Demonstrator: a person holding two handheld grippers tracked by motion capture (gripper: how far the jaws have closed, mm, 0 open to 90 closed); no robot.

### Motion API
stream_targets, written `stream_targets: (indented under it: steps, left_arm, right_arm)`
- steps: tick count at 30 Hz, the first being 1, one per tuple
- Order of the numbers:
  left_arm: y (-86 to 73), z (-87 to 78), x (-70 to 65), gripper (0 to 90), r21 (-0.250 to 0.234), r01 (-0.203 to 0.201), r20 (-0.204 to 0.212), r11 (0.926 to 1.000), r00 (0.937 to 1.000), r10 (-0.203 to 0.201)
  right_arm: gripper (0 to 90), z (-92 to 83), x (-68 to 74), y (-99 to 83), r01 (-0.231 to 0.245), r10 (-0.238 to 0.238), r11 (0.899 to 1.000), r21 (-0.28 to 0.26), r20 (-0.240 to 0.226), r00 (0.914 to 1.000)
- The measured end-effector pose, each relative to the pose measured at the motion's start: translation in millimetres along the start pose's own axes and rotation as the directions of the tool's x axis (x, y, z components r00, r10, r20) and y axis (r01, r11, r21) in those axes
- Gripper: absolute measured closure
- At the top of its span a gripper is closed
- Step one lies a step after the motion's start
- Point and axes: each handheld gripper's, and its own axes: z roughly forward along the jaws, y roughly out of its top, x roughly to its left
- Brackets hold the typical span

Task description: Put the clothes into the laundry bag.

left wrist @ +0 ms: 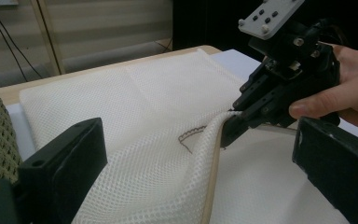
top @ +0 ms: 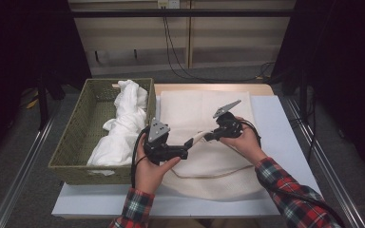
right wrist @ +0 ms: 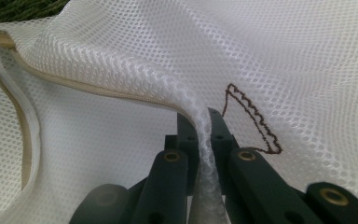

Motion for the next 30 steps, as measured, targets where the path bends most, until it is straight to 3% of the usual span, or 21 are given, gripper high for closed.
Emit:
stream_targets:
  steps: [15,26,30]
  left_arm:
    - [-0.3,0.2,-1.5,2.8,0.017,-0.003,0.008,0.9999,1.0000,0.003]
    - [1.0,1.0,-0.5,2.8,0.027,-0.003,0.017,0.9996,0.9999,0.002]
    - [2.9,1.8,-0.6,2.8,0.037,0.014,0.005,0.9992,0.9999,-0.014]
  right_arm:
    - [88.4,-0.1,-10.1,19.7,0.001,-0.002,1.000,0.006,0.035,0.9994]
    - [88.4,-14.5,-18.2,36.3,-0.007,0.008,1.000,-0.017,0.046,0.9989]
    - [88.4,-19.6,-18.9,42.5,-0.002,0.003,1.000,-0.015,0.055,0.9985]
